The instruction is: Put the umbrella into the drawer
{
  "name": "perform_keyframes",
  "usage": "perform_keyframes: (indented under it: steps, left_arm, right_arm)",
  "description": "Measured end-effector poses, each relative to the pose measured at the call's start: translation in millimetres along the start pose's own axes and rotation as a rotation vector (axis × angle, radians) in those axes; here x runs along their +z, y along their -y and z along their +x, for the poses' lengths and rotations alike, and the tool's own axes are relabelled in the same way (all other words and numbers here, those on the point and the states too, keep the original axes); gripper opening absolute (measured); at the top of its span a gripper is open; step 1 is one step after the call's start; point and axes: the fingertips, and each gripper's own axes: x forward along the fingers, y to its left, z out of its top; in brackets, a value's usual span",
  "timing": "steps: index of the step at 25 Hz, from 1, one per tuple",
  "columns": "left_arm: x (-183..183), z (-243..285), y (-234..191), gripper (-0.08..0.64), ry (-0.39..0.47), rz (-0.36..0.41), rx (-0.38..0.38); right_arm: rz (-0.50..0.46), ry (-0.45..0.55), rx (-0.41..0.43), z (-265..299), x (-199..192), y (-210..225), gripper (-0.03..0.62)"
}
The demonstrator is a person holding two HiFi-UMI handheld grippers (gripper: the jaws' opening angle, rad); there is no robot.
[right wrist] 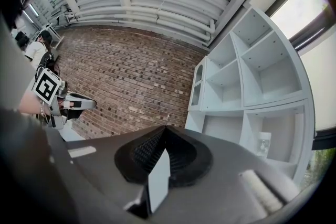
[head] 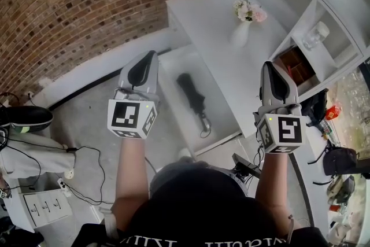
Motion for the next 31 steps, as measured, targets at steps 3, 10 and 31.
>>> perform_keyframes:
  steps: [3,10,31]
  left_arm:
    - [-1,-2,-1,-0.002,-0.004,-0.003,0.007]
    - [1,-12,1,-0.002,0.032,0.029,0.029]
    - [-15,-11,15,-0.002,-0.074,0.123,0.006]
  right_arm:
    - [0.003,0.001,0.007,1,-1,-1,0.005]
    - [0.050,-0.021,0.020,2,-17,-9,0.005]
    - [0.093,-0.029,0.102,19,-42,-28,0.003]
